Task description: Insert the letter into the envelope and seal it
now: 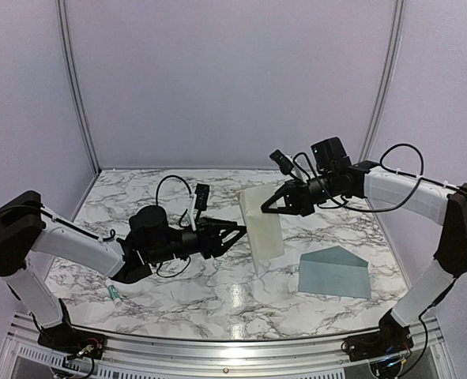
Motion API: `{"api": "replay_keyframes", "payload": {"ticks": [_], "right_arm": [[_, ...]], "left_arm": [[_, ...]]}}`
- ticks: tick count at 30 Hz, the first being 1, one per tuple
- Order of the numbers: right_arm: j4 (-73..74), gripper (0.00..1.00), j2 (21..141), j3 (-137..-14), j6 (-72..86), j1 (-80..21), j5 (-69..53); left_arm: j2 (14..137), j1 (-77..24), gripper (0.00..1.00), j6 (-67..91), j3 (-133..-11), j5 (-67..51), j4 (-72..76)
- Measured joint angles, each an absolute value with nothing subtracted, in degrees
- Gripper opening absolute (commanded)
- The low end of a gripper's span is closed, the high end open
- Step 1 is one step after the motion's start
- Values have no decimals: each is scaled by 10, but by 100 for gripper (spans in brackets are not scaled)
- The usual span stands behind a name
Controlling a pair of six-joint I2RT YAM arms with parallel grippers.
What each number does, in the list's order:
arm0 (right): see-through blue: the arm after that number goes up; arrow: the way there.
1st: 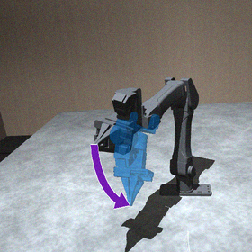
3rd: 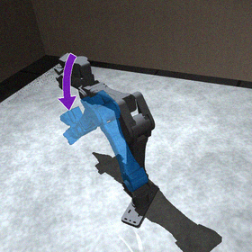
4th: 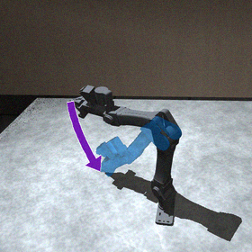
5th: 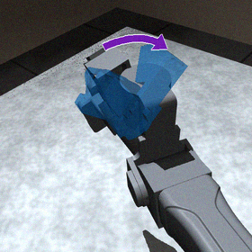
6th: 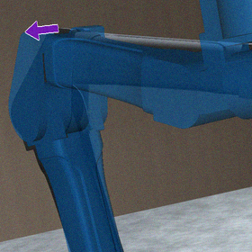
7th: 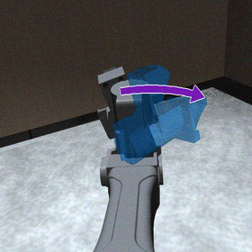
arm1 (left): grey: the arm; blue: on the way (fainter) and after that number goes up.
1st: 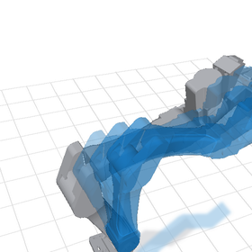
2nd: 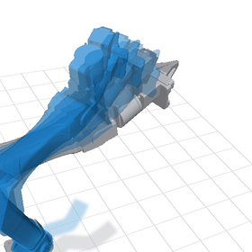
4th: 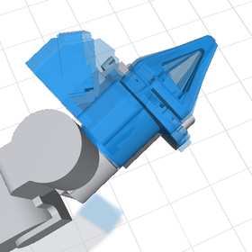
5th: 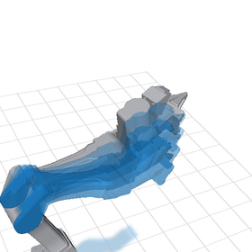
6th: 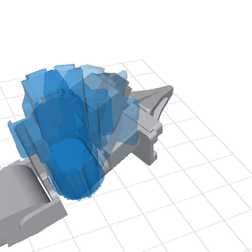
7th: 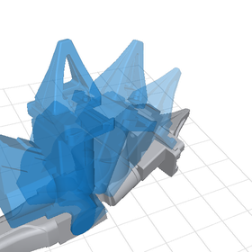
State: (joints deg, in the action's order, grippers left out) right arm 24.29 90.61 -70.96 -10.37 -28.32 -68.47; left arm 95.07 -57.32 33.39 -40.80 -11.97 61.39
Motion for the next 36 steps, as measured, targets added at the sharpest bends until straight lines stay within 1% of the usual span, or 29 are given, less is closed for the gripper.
{"api": "replay_keyframes", "payload": {"ticks": [1, 2, 4, 11, 13, 17, 19, 21, 24, 26, 27, 28, 29, 31, 33, 36], "right_arm": [[241, 0, 906, -709, -102, -283, -680], [240, 0, 906, -709, -102, -283, -673], [240, 0, 906, -709, -103, -283, -657], [240, 0, 900, -705, -103, -283, -546], [241, 0, 900, -705, -103, -283, -529], [241, 0, 900, -705, -103, -284, -512], [242, 0, 901, -705, -103, -284, -508], [243, 0, 902, -705, -103, -284, -507], [243, 0, 906, -705, -103, -285, -505], [244, 1, 910, -705, -103, -287, -502], [244, 5, 913, -705, -103, -289, -498], [244, 11, 916, -705, -103, -290, -495], [244, 18, 919, -705, -103, -292, -491], [246, 27, 926, -707, -100, -295, -481], [247, 33, 936, -714, -99, -300, -462], [249, 38, 947, -723, -95, -306, -437]], "left_arm": [[952, -573, 64, 329, -409, -119, 613], [953, -573, 69, 324, -410, -117, 613], [955, -573, 72, 317, -412, -115, 612], [959, -575, 72, 313, -414, -109, 611], [962, -578, 71, 320, -417, -88, 607], [979, -587, 70, 335, -451, 0, 549], [988, -590, 65, 342, -466, 48, 522], [994, -591, 57, 347, -471, 82, 507], [1007, -591, 44, 349, -479, 102, 493], [1019, -591, 32, 348, -488, 102, 494], [1025, -592, 26, 347, -495, 100, 494], [1031, -592, 21, 346, -501, 99, 495], [1036, -593, 18, 347, -507, 97, 494], [1042, -593, 12, 350, -517, 96, 496], [1045, -593, 11, 359, -521, 97, 498], [1049, -593, 9, 372, -522, 104, 499]]}}
